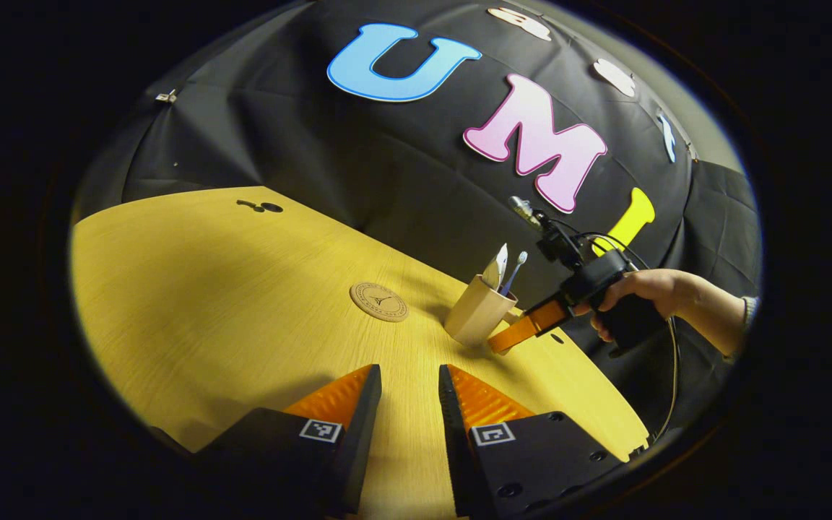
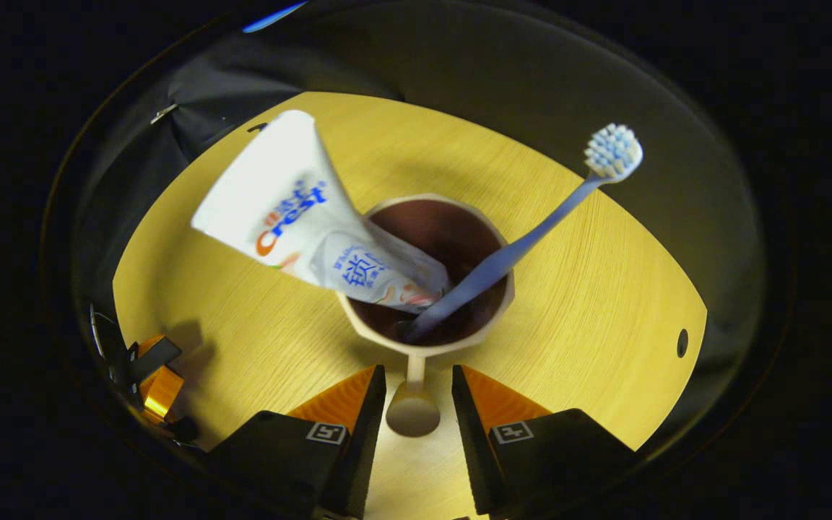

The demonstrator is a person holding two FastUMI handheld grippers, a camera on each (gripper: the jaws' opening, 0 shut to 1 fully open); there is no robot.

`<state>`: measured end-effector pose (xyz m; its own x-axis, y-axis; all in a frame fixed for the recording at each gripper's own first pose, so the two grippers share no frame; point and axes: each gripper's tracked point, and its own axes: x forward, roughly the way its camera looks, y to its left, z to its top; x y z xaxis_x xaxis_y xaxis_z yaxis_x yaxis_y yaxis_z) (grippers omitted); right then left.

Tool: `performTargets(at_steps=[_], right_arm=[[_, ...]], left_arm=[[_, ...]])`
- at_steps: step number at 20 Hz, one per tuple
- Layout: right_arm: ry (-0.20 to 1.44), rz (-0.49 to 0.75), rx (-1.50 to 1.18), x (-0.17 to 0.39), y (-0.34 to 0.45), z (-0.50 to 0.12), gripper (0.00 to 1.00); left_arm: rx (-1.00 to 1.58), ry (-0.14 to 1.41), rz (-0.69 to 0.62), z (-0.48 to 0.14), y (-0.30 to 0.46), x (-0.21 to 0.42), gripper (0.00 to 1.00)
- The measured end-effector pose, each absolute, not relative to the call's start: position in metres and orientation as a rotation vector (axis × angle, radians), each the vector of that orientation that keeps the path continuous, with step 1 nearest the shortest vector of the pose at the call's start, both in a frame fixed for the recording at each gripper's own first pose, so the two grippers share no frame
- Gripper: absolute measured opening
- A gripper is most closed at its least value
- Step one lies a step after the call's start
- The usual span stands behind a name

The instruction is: Put the toothbrush and toothpaste on the desktop into the cup, then pick up the cup and place it on the coaster on the desktop.

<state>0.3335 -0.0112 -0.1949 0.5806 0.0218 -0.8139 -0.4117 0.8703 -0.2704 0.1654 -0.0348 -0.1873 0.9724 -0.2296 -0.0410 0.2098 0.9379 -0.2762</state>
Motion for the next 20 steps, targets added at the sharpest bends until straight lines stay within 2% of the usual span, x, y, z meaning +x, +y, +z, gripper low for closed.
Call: performTargets(at_steps=[11,13,15,16,17,18,19,20], right_arm=[[0.986,0.210,-0.498,0.352,-0.010,-0.206,0.61],[0.985,0.201,-0.510,0.357,-0.009,-0.207,0.38],[0.987,0.201,-0.493,0.356,-0.007,-0.205,0.34],[0.987,0.200,-0.492,0.355,-0.008,-0.205,0.29],[0.984,0.198,-0.497,0.353,-0.007,-0.201,0.33],[0.975,0.201,-0.499,0.354,-0.005,-0.200,0.27],[0.960,0.210,-0.488,0.355,0.000,-0.195,0.33],[0.947,0.220,-0.463,0.355,0.009,-0.190,0.33]], left_arm=[[-0.316,0.079,-0.234,-0.185,-0.027,0.165,0.51],[-0.315,0.080,-0.234,-0.184,-0.025,0.164,0.51],[-0.319,0.078,-0.235,-0.184,-0.023,0.163,0.51],[-0.322,0.078,-0.235,-0.183,-0.022,0.162,0.51],[-0.325,0.077,-0.237,-0.183,-0.022,0.161,0.51],[-0.327,0.077,-0.238,-0.183,-0.021,0.160,0.51],[-0.328,0.077,-0.238,-0.182,-0.020,0.159,0.51],[-0.330,0.079,-0.238,-0.183,-0.018,0.157,0.51]])
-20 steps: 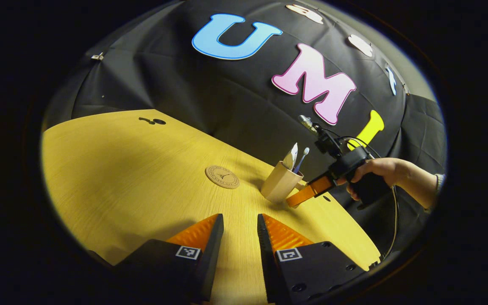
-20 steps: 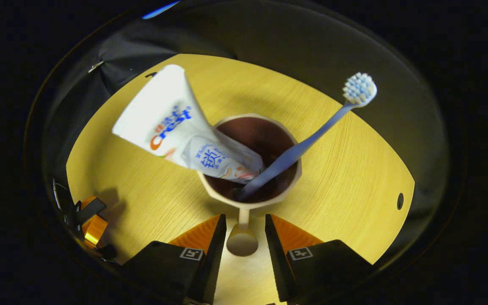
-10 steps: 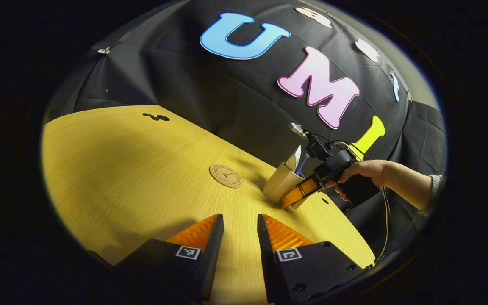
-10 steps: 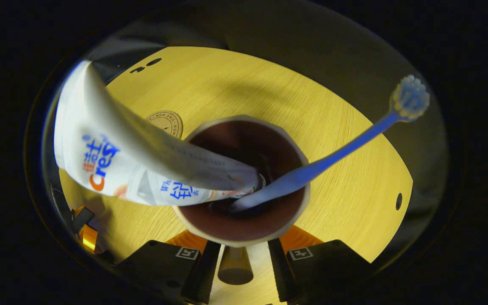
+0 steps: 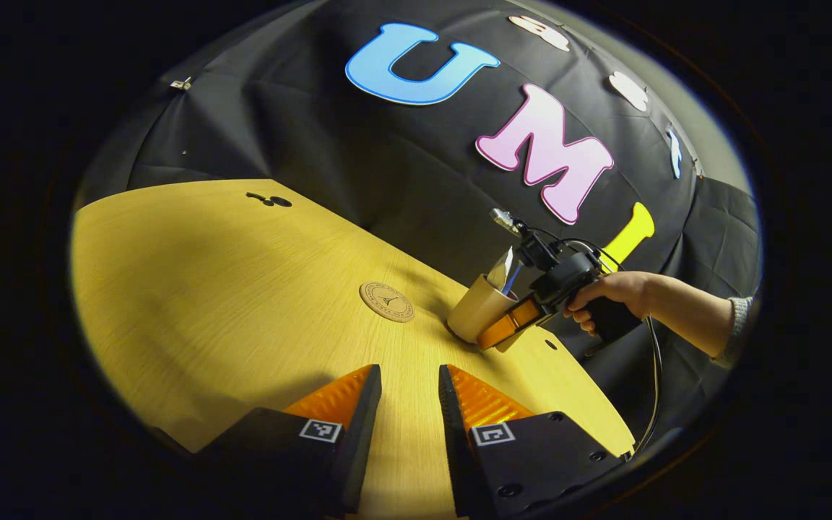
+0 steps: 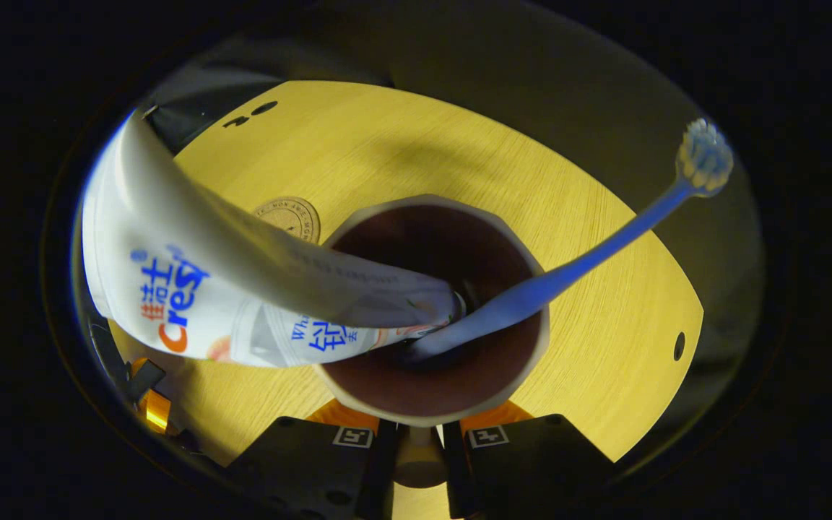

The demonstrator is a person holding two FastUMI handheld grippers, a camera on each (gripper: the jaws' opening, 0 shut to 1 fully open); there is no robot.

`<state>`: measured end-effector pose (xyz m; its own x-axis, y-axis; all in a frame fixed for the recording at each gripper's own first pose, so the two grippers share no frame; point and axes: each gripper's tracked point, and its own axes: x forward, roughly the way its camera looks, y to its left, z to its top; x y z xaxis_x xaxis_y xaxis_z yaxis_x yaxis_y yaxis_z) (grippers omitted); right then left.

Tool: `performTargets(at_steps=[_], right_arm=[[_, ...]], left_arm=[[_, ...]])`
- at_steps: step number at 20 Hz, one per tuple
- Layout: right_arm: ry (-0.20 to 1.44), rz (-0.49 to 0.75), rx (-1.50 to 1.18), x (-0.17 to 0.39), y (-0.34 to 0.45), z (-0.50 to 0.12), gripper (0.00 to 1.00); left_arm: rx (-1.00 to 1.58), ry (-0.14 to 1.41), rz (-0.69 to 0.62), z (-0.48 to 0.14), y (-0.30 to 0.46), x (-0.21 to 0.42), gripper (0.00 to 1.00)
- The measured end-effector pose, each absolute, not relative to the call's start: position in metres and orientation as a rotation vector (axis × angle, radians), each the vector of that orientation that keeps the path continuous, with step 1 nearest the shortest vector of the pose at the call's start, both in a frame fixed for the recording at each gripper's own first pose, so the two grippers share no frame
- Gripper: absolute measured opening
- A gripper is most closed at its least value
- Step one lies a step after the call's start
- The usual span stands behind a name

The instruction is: Put the toothbrush and toothpaste on the desktop into the cup, then pick up the cup and place it on the coaster on the desktop.

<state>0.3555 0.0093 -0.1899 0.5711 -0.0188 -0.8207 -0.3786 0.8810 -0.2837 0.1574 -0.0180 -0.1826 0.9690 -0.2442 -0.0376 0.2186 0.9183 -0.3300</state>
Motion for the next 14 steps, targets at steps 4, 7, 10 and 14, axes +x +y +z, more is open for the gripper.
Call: performTargets(at_steps=[4,7,10,14], right_arm=[[0.918,0.258,-0.467,0.360,0.044,-0.183,0.32],[0.925,0.300,-0.475,0.360,0.077,-0.190,0.32],[0.933,0.321,-0.503,0.362,0.100,-0.198,0.37],[0.935,0.340,-0.515,0.367,0.125,-0.204,0.33]], left_arm=[[-0.342,0.078,-0.233,-0.179,-0.009,0.155,0.51],[-0.357,0.064,-0.218,-0.175,0.004,0.153,0.51],[-0.376,0.059,-0.206,-0.172,0.016,0.151,0.51],[-0.389,0.056,-0.192,-0.173,0.027,0.153,0.51]])
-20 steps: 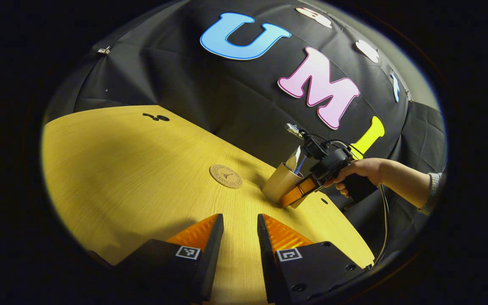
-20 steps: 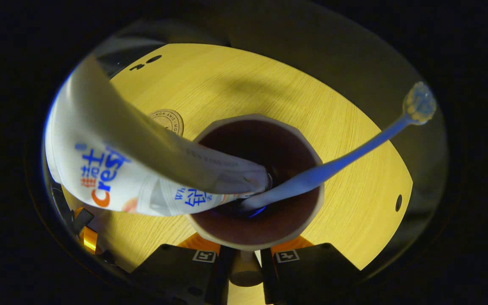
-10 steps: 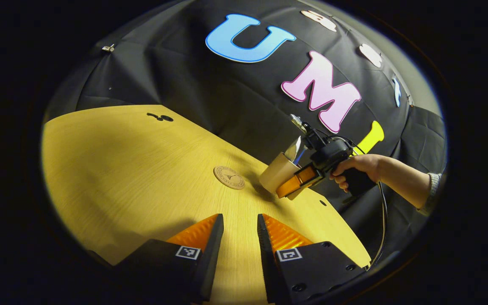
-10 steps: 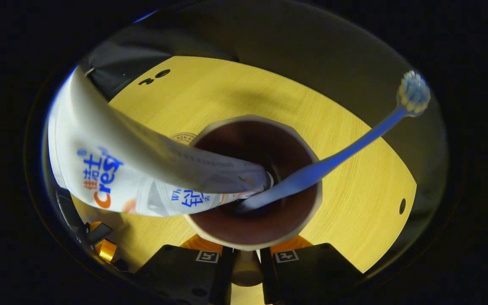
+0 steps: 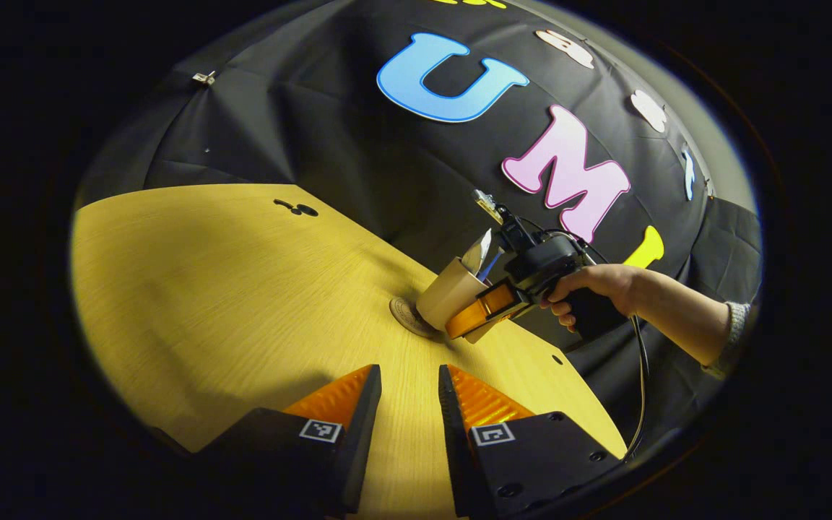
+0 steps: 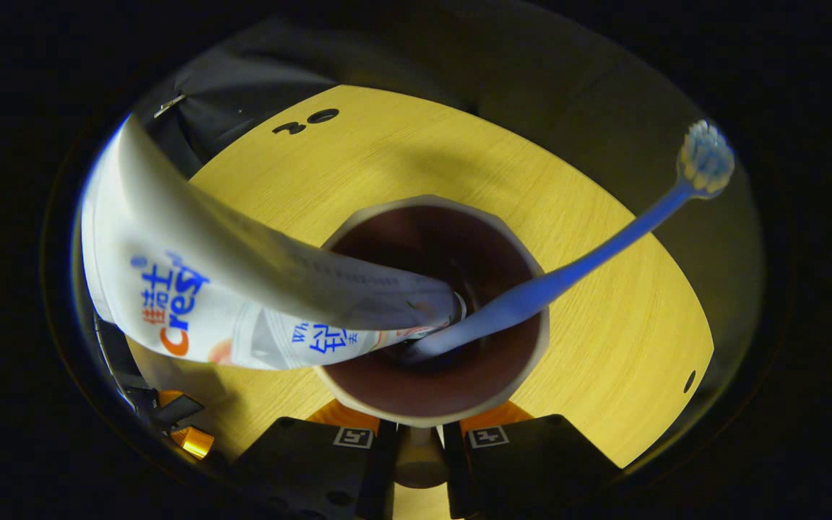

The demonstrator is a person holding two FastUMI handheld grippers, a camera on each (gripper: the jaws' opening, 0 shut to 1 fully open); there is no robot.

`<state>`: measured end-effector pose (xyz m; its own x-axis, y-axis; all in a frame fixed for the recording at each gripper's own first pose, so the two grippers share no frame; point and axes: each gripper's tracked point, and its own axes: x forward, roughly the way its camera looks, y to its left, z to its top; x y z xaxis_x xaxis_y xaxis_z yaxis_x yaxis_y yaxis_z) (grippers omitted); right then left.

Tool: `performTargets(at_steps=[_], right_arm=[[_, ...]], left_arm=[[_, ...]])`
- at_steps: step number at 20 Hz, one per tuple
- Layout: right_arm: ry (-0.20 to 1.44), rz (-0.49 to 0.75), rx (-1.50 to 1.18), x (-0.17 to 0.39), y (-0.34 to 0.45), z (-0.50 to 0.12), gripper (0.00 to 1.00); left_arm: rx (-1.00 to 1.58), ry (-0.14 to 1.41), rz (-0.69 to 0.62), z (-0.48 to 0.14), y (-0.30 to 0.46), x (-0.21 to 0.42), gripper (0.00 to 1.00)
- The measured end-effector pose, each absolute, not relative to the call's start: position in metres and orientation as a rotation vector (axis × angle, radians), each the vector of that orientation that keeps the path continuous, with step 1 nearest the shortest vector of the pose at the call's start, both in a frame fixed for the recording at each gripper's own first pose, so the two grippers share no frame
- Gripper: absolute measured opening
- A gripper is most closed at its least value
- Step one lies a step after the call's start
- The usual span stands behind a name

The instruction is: Put the toothbrush and toothpaste on the desktop into the cup, then pick up the cup and place it on the coaster on the desktop.

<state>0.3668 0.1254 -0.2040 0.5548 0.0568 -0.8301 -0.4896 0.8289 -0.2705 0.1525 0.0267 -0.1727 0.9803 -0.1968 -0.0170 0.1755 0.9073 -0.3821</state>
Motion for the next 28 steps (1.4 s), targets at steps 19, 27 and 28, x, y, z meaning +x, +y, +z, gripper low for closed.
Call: performTargets(at_steps=[19,27,28], right_arm=[[0.965,0.317,-0.596,0.366,0.144,-0.219,0.49],[0.825,0.327,-0.521,0.345,0.139,-0.163,0.62],[0.796,0.321,-0.508,0.340,0.136,-0.152,0.64]], left_arm=[[-0.402,0.072,-0.186,-0.166,0.034,0.159,0.51],[-0.354,0.141,-0.174,-0.162,0.035,0.152,0.51],[-0.344,0.149,-0.170,-0.161,0.035,0.152,0.51]])
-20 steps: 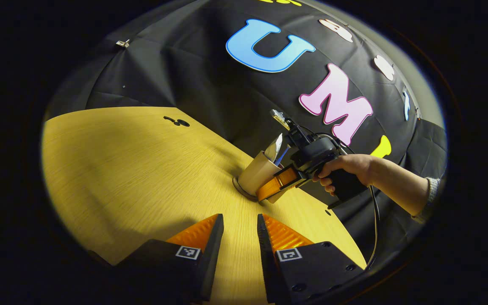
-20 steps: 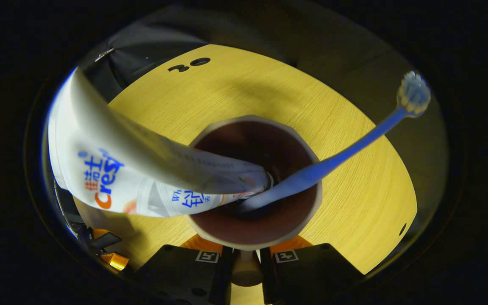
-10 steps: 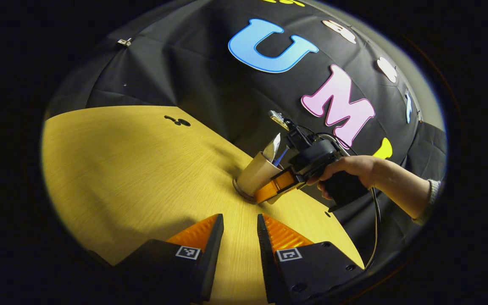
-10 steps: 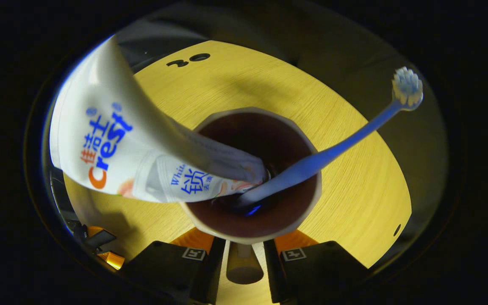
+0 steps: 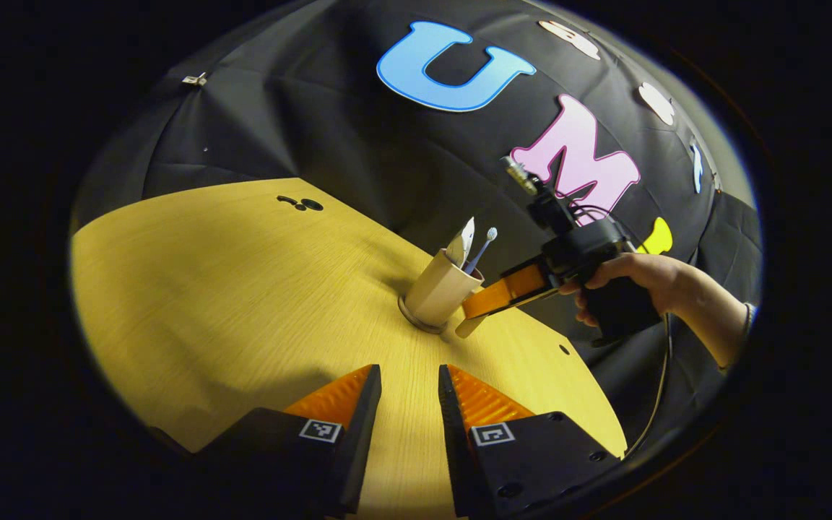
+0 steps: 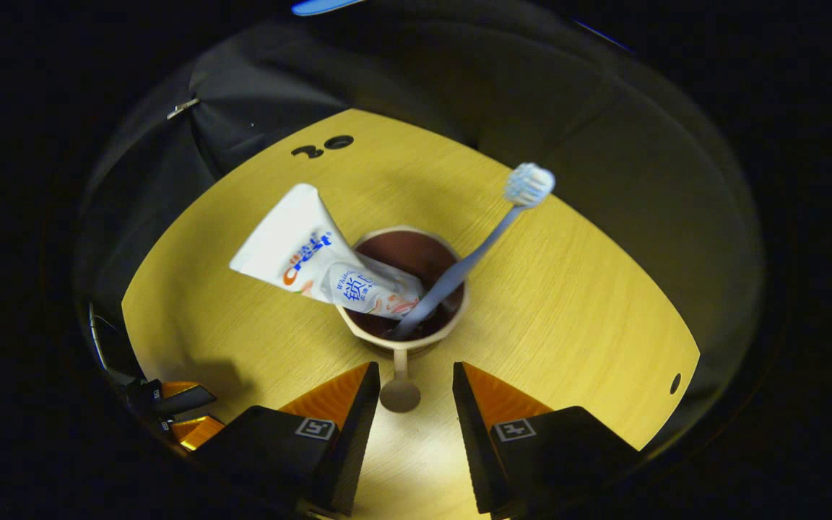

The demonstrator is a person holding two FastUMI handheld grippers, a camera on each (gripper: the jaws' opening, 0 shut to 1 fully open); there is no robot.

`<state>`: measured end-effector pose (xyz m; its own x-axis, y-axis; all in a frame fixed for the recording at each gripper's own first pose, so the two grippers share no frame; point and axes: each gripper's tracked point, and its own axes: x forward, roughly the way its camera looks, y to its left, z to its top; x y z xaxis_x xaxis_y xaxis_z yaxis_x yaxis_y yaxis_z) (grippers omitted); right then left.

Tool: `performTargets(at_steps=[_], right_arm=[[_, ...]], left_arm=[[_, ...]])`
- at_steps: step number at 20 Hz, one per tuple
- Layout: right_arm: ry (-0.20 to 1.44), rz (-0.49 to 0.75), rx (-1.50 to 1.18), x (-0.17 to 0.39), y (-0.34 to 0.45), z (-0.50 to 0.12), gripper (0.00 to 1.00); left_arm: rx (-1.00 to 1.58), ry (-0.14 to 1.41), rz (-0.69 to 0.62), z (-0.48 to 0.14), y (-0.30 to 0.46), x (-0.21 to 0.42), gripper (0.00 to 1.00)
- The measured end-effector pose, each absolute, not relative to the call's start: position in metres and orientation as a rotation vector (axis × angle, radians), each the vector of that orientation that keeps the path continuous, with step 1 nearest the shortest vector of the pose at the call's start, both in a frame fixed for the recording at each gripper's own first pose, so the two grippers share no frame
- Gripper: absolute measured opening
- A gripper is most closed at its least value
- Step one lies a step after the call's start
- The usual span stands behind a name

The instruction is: Put the toothbrush and toothpaste on the desktop into the cup, then pick up the cup and place it on the coaster on the desktop.

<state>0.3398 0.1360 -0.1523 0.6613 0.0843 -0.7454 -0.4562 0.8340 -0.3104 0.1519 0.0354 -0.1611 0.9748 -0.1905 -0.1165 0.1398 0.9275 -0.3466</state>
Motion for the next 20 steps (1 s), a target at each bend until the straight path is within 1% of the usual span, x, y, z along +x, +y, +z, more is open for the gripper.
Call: performTargets(at_steps=[3,4,6,10,11,14,15,16,17,20], right_arm=[[0.671,0.307,-0.438,0.321,0.132,-0.117,0.64],[0.638,0.298,-0.403,0.313,0.130,-0.107,0.66],[0.590,0.296,-0.332,0.289,0.129,-0.090,0.67],[0.465,0.314,-0.298,0.239,0.123,-0.058,0.67],[0.438,0.318,-0.284,0.225,0.122,-0.052,0.69],[0.350,0.320,-0.243,0.186,0.118,-0.028,0.69],[0.324,0.322,-0.228,0.174,0.117,-0.020,0.69],[0.298,0.313,-0.213,0.162,0.114,-0.013,0.67],[0.276,0.309,-0.202,0.151,0.107,-0.006,0.69],[0.230,0.289,-0.175,0.129,0.088,0.007,0.70]], left_arm=[[-0.304,0.187,-0.160,-0.160,0.036,0.150,0.51],[-0.288,0.202,-0.151,-0.158,0.037,0.148,0.51],[-0.252,0.226,-0.139,-0.151,0.035,0.142,0.51],[-0.196,0.247,-0.125,-0.121,0.032,0.125,0.51],[-0.193,0.240,-0.134,-0.110,0.028,0.119,0.51],[-0.154,0.213,-0.164,-0.074,0.014,0.103,0.51],[-0.143,0.201,-0.179,-0.061,0.005,0.097,0.51],[-0.141,0.188,-0.198,-0.049,-0.005,0.091,0.51],[-0.142,0.174,-0.220,-0.037,-0.016,0.085,0.51],[-0.138,0.135,-0.276,-0.013,-0.051,0.064,0.51]])
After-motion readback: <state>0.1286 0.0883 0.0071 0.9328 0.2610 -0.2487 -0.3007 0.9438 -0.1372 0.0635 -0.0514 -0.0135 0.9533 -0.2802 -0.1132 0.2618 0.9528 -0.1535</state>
